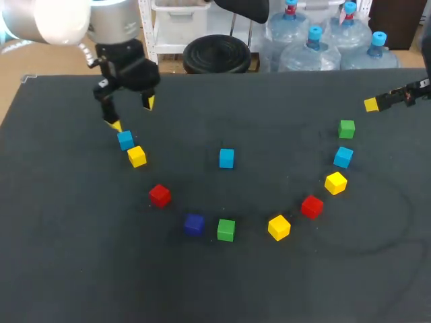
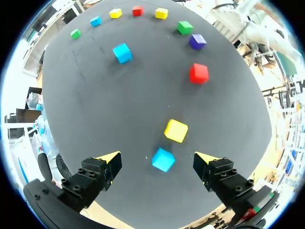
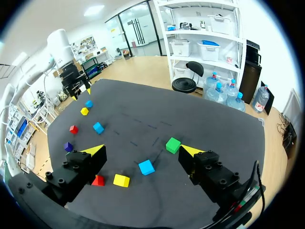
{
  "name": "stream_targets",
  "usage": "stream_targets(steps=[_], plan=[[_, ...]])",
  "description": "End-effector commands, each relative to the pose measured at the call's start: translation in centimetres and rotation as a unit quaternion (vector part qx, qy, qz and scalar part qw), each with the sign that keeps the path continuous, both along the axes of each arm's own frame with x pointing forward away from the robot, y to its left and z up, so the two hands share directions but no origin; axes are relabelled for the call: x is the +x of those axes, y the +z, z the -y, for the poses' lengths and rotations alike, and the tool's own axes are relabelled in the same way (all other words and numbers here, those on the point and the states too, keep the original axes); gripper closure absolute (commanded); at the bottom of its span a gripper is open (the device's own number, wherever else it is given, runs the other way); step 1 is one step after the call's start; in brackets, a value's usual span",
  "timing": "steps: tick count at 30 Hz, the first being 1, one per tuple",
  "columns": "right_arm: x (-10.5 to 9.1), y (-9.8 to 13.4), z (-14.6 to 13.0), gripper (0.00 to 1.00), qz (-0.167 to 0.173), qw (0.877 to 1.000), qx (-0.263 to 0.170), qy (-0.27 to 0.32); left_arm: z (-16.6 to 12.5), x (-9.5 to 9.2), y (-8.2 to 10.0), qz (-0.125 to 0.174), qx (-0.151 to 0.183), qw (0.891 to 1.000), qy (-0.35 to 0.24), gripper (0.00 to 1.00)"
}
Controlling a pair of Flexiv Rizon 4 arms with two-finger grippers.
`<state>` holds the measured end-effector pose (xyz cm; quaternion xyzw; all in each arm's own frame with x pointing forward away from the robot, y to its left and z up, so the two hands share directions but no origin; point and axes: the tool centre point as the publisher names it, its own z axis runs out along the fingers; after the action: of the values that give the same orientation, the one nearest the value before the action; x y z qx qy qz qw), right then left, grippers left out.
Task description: Place the blue cubes, place green cubes on the blue cubes, place the yellow cubes on the green cubes, then place the red cubes on the yellow cubes, and place purple cube on the red cubes.
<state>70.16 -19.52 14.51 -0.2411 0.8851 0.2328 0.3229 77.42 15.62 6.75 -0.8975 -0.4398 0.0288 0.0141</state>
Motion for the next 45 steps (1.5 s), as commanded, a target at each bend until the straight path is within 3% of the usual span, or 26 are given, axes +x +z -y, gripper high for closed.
stream_targets(steps=[1, 11, 22, 45], plan=[[0.1, -0.1, 0.0, 0.0, 0.001, 1.0, 0.002, 0.001, -2.1, 0.6, -0.5, -0.009, -0.018, 1.0, -0.015, 0.0], [0.1, -0.1, 0.0, 0.0, 0.001, 1.0, 0.002, 0.001, -4.3, 0.3, -1.3, 0.002, -0.058, 0.995, -0.081, 0.0], [0.1, -0.1, 0.0, 0.0, 0.001, 1.0, 0.002, 0.001, -4.2, -0.5, -3.1, -0.001, -0.08, 0.991, -0.106, 0.0], [0.1, -0.1, 0.0, 0.0, 0.001, 1.0, 0.002, 0.001, -3.0, 0.6, -6.3, -0.02, -0.058, 0.99, -0.127, 0.0]])
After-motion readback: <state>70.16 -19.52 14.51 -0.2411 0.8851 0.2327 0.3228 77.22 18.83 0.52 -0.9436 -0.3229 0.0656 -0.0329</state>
